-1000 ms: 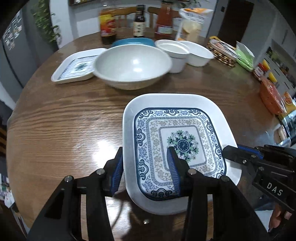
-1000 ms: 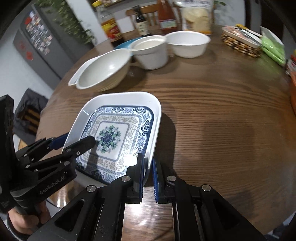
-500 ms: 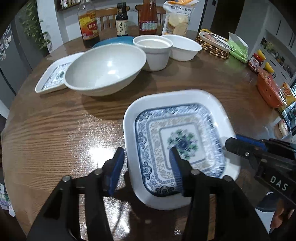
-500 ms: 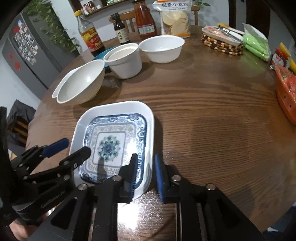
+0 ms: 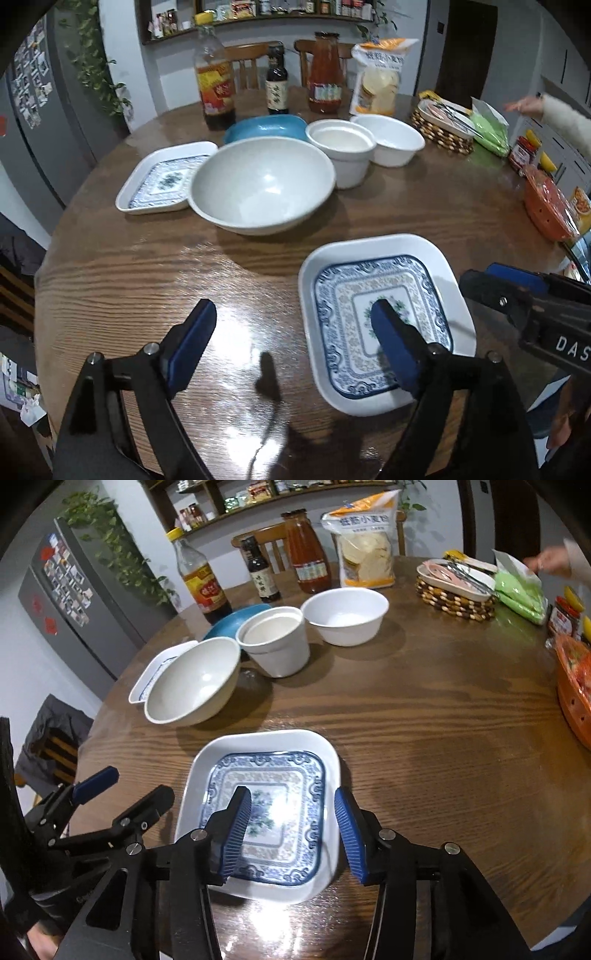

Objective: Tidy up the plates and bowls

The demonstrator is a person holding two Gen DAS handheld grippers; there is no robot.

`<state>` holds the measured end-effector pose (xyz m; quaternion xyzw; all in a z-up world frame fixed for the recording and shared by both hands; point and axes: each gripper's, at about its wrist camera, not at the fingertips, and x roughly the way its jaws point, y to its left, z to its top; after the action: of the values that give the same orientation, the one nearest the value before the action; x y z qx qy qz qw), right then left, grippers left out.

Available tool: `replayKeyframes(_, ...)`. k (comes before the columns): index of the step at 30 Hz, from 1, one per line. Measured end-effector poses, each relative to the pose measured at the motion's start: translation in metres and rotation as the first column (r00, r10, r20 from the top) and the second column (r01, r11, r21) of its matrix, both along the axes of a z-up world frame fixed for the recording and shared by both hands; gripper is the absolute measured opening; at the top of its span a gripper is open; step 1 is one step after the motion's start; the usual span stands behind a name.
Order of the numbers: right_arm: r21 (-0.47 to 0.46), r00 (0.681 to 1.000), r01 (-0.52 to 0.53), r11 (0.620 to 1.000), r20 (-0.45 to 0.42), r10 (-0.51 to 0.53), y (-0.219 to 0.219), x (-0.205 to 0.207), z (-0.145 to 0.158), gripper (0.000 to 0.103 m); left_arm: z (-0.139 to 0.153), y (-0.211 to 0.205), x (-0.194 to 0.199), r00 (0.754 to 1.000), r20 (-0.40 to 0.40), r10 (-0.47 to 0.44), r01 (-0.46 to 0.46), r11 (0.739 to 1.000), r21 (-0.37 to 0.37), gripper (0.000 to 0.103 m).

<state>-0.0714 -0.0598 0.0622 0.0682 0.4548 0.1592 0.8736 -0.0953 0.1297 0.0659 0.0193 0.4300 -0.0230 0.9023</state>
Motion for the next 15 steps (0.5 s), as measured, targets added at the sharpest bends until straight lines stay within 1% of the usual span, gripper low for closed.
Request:
replayKeyframes(3,-0.032,1.000,-0.023,0.999,0.019,0.024,0.011,-0.002,0.006,0.049,0.003,0.008,0.001,1.000,0.001,0.021,-0.021,1.000,-0.008,0.088)
replayKeyframes(5,-0.049,0.998,-0.043,0.998,0.036,0.044,0.019,-0.003,0.011,0.049,0.006,0.013,0.001,0.999,0.007,0.038,-0.038,0.999,-0.006,0.095)
replayKeyframes(7,-0.053,0.996,-0.066,0.996,0.049,0.069,0.026,-0.004,0.016,0.049,0.008,0.020,0.000,0.998,0.015,0.060,-0.060,0.998,0.004,0.097)
replayKeyframes(15,-0.052,0.987,-0.139,0.989,0.080,0.143,0.051,-0.005,0.029,0.049,0.012,0.052,0.000,0.990,0.014,0.143,-0.143,0.990,-0.007,0.097)
